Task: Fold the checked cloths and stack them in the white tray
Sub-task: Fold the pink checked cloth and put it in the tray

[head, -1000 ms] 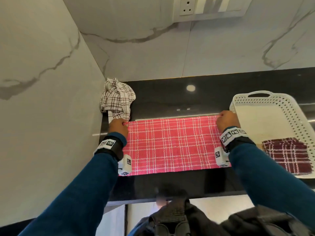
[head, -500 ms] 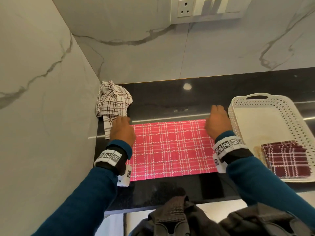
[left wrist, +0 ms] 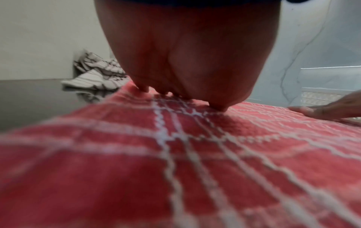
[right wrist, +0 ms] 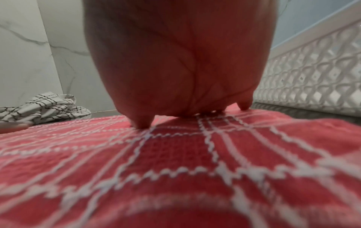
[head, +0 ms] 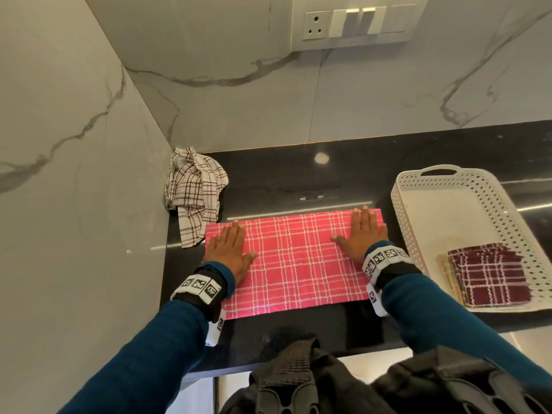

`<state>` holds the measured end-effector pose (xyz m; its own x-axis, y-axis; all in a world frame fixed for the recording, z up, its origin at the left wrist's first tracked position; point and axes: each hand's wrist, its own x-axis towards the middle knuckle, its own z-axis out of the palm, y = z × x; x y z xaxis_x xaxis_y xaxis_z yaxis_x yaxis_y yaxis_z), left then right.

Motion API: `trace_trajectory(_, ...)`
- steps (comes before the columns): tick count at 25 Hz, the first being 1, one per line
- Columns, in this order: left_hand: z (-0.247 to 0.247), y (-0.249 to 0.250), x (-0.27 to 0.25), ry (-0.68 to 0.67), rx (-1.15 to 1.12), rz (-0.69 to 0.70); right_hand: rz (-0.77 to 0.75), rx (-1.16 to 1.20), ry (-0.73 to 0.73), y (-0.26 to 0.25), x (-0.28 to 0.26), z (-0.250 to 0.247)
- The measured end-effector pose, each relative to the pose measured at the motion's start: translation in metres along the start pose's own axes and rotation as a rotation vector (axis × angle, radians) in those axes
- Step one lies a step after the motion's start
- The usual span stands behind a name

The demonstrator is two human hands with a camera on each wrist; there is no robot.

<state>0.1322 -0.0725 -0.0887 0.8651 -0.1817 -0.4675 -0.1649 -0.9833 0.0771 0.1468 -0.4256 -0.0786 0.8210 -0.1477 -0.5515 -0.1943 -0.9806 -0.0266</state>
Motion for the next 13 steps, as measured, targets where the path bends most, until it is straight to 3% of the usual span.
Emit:
trace_trajectory(3, -0.009, 0.000, -0.008, -0.009, -0.003, -0.085, 0.103, 0.028, 0.011, -0.017, -0.010, -0.008)
trace_trajectory(5, -0.016, 0.031, -0.012, 0.051, -0.041, -0.029, -0.062, 0.027, 0.051, -0.052, -0.027, -0.006)
trace_trajectory(7, -0.019, 0.072, -0.018, 0.081, -0.061, 0.126, -0.309, 0.001, 0.047, -0.092, -0.049, 0.010)
trace_trajectory(9, -0.012, 0.097, -0.018, 0.003, -0.043, 0.201, -0.399, -0.008, -0.023, -0.115, -0.064, 0.030)
trace_trajectory(13, 0.010, 0.062, -0.034, -0.053, -0.002, 0.122, -0.244, -0.045, -0.052, -0.065, -0.063, 0.045)
